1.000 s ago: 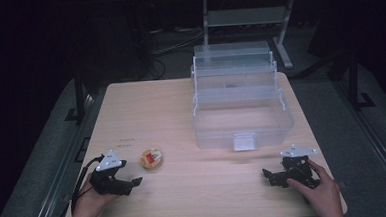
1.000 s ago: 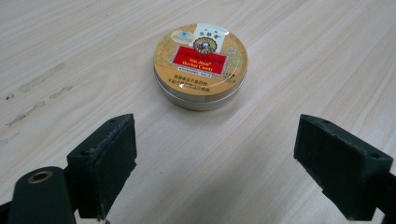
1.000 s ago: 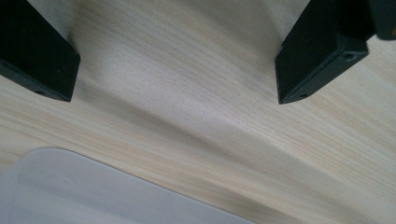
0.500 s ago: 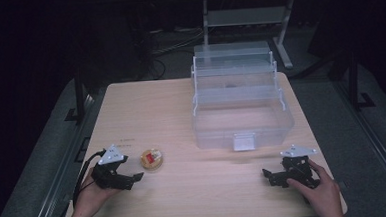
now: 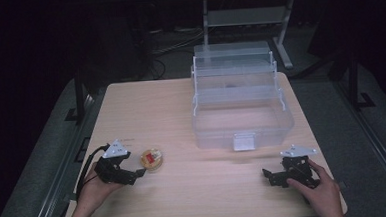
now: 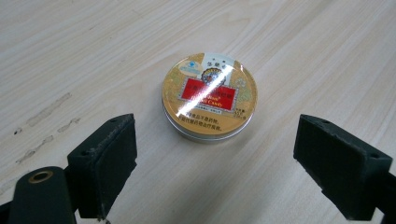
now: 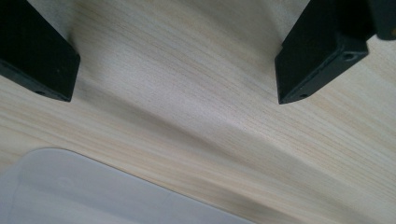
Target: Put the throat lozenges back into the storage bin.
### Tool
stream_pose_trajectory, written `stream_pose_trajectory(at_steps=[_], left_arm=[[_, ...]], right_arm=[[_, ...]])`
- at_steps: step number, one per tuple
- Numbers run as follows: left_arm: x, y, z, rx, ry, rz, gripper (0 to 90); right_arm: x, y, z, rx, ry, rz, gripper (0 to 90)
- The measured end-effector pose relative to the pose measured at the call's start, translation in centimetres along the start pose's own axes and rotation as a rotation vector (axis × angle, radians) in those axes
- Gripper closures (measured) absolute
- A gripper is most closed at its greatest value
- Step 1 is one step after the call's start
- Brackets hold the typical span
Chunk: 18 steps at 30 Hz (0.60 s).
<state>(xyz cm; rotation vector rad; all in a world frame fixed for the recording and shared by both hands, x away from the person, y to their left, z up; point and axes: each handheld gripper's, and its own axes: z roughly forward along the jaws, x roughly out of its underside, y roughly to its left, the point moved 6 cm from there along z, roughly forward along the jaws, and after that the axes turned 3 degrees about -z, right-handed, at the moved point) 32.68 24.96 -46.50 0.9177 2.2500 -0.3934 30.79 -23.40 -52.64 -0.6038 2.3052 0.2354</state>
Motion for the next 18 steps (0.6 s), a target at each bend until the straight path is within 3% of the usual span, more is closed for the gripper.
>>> stream_pose_trajectory(at_steps=[18], left_arm=[[-1.5, 0.2, 1.1, -0.01, 0.046, 0.026, 12.8]], right_arm=[[0.0, 0.0, 0.0, 0.0, 0.0, 0.0, 0.0]])
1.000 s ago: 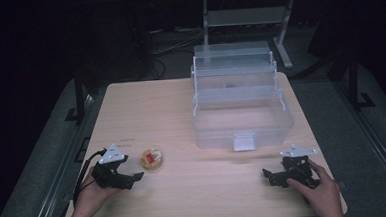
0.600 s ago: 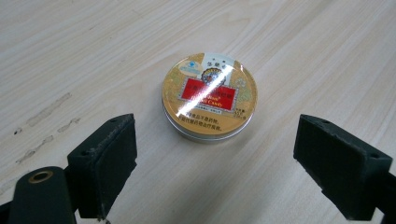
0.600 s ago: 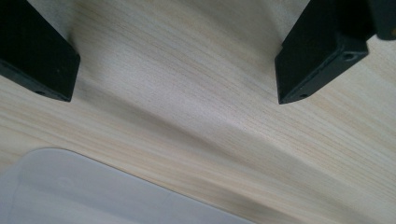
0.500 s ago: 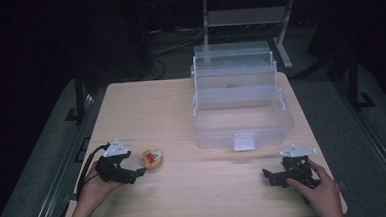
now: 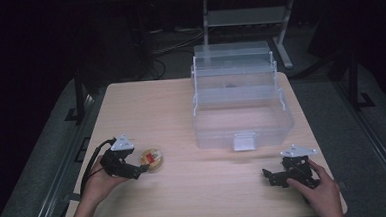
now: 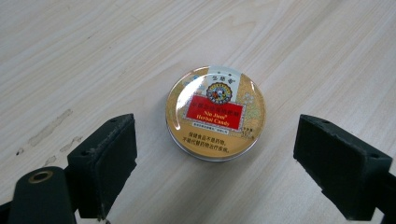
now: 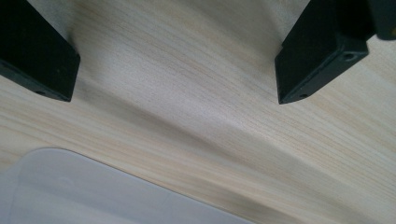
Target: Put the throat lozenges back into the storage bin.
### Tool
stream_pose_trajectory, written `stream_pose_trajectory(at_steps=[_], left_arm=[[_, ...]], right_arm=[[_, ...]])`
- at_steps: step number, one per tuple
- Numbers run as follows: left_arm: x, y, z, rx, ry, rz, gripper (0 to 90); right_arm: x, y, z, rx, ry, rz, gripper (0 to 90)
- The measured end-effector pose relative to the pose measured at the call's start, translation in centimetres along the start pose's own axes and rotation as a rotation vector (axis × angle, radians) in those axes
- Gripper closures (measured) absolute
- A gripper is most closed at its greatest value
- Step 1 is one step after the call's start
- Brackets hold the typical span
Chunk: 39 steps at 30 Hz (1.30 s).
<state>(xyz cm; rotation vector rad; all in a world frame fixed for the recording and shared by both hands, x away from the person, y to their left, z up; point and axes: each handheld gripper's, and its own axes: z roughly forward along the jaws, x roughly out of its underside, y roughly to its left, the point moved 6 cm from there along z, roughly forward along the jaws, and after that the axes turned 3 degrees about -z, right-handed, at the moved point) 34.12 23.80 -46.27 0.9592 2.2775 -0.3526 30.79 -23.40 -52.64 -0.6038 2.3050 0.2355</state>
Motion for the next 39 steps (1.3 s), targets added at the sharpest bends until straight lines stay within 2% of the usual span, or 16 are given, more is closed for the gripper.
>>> stream_pose_trajectory(at_steps=[21, 32, 34, 39], left_arm=[[-2.0, 0.3, 1.0, 0.016, 0.022, 0.02, 12.8], [-2.9, 0.1, 2.2, 0.026, 0.08, 0.049, 12.7], [-2.9, 0.0, 2.5, 0.037, 0.084, 0.041, 12.7], [-3.0, 0.0, 3.2, 0.037, 0.125, 0.055, 12.6]], right_arm=[[0.0, 0.0, 0.0, 0.0, 0.0, 0.0, 0.0], [0.0, 0.0, 0.0, 0.0, 0.0, -0.001, 0.0], [0.0, 0.0, 0.0, 0.0, 0.0, 0.0, 0.0], [0.0, 0.0, 0.0, 0.0, 0.0, -0.001, 0.0]])
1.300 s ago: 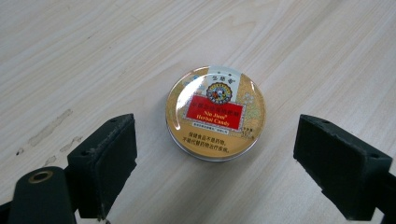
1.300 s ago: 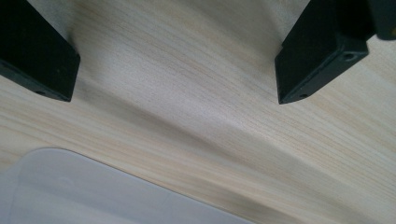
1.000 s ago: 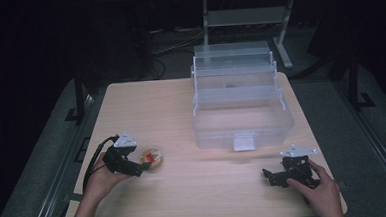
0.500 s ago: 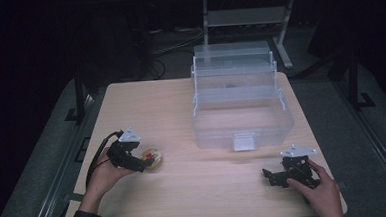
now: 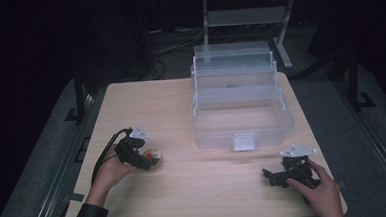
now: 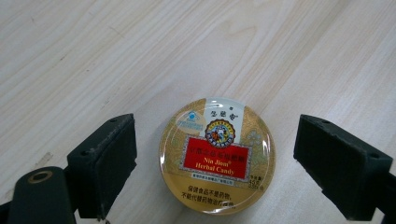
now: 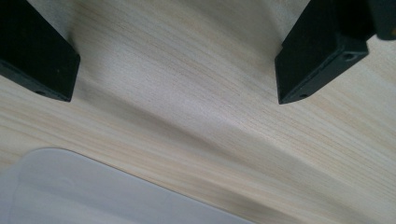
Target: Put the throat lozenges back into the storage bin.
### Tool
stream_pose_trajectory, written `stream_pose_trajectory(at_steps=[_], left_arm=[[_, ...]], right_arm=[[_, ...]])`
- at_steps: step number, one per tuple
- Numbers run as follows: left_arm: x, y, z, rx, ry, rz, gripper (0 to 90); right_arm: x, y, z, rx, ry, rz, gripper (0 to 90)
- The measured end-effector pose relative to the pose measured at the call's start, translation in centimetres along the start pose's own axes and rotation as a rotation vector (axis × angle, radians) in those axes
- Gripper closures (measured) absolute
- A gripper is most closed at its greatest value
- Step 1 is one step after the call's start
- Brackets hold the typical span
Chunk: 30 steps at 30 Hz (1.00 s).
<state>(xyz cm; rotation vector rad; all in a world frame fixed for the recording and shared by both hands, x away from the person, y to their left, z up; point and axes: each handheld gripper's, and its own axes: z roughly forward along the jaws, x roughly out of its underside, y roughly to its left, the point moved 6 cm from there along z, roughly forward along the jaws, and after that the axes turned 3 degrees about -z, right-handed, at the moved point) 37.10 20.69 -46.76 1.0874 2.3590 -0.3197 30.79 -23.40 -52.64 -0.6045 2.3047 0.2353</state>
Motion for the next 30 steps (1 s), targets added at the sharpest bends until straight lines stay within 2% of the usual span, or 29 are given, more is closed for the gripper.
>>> stream_pose_trajectory(at_steps=[9, 24, 30], left_arm=[[-0.3, -0.1, 0.9, 0.001, 0.04, 0.01, 12.6], [0.4, -0.3, 2.4, -0.011, 0.128, 0.038, 12.6], [0.6, -0.3, 2.8, -0.015, 0.147, 0.048, 12.6]], right_arm=[[0.0, 0.0, 0.0, 0.0, 0.0, 0.0, 0.0], [0.0, 0.0, 0.0, 0.0, 0.0, 0.0, 0.0], [0.0, 0.0, 0.0, 0.0, 0.0, 0.0, 0.0]])
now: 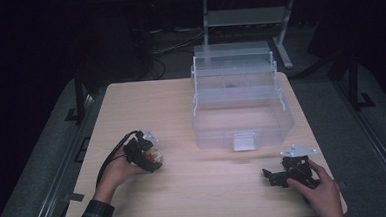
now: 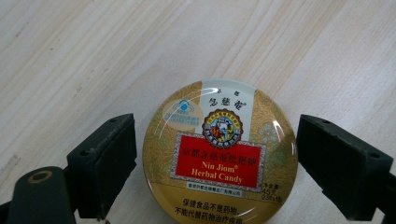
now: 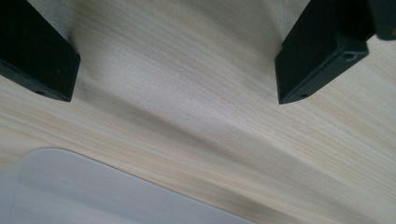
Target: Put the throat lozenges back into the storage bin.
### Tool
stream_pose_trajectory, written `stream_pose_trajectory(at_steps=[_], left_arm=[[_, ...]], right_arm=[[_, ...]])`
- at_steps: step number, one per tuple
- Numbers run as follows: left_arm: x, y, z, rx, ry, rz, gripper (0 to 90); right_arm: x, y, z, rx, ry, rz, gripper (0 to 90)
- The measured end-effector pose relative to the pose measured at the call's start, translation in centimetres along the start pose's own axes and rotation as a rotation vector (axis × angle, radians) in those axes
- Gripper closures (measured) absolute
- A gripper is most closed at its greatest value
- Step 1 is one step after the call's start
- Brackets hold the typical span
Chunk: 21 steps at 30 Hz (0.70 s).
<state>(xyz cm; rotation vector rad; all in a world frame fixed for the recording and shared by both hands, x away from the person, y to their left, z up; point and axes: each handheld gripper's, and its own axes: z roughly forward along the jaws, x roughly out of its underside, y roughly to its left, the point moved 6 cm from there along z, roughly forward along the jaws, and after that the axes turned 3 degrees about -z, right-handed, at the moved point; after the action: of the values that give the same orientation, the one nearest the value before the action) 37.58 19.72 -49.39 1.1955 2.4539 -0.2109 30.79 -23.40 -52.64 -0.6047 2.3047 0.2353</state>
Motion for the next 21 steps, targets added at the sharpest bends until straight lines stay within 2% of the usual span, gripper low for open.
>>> stream_pose_trajectory(at_steps=[15, 21], left_arm=[[0.31, -0.1, 0.71, -0.004, 0.042, 0.012, 13.5], [0.27, -0.13, 0.61, 0.007, 0.034, 0.012, 19.1]], right_arm=[[0.0, 0.0, 0.0, 0.0, 0.0, 0.0, 0.0], [0.0, 0.0, 0.0, 0.0, 0.0, 0.0, 0.0]])
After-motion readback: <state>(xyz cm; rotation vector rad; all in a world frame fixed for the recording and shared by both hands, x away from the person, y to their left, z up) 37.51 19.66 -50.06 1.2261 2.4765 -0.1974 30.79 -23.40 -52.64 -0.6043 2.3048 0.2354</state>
